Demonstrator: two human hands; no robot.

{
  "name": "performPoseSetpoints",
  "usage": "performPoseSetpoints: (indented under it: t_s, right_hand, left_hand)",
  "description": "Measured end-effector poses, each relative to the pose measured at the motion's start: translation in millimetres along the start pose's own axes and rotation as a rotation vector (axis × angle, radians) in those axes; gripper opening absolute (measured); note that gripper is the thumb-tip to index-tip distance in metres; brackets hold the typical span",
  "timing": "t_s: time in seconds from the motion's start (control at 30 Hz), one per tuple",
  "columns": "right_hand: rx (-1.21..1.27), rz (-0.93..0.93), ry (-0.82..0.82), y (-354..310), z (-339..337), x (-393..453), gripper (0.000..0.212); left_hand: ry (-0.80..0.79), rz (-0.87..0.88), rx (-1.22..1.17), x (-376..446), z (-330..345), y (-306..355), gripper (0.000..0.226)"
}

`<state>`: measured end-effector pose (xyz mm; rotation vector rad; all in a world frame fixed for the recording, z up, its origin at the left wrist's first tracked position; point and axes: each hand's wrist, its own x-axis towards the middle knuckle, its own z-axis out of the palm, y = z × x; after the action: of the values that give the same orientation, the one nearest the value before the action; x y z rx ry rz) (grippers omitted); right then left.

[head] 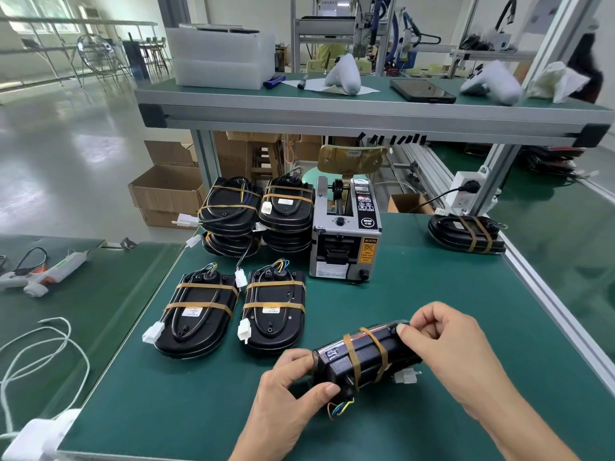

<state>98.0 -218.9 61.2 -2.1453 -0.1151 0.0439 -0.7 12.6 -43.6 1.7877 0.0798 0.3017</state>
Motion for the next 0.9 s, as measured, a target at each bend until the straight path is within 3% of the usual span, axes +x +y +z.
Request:
performPoseSetpoints:
  t_s: [0.13, 0.5, 0.73, 0.9]
  right_hand:
    - [0.025, -0.084, -0.003, 5, 5, -1, 0.022]
    - [0.314, 0.005, -0.033, 22, 19, 5, 0.020]
    - [0.298, 0.024, -0.206, 16, 9, 18, 0.008]
    - [0.498, 0.074, -0.179, 32, 10, 15, 0.027]
  left_hand:
    - [-0.009, 0.000, 0.001, 0, 0, 0, 0.045]
    - [-0.009, 0.001, -0.002, 0, 0, 3, 0.045]
    - [0.008, 0.006, -0.030, 0, 0, 4, 0.048]
    - [0.030, 0.008, -0.030, 0, 1, 6, 0.047]
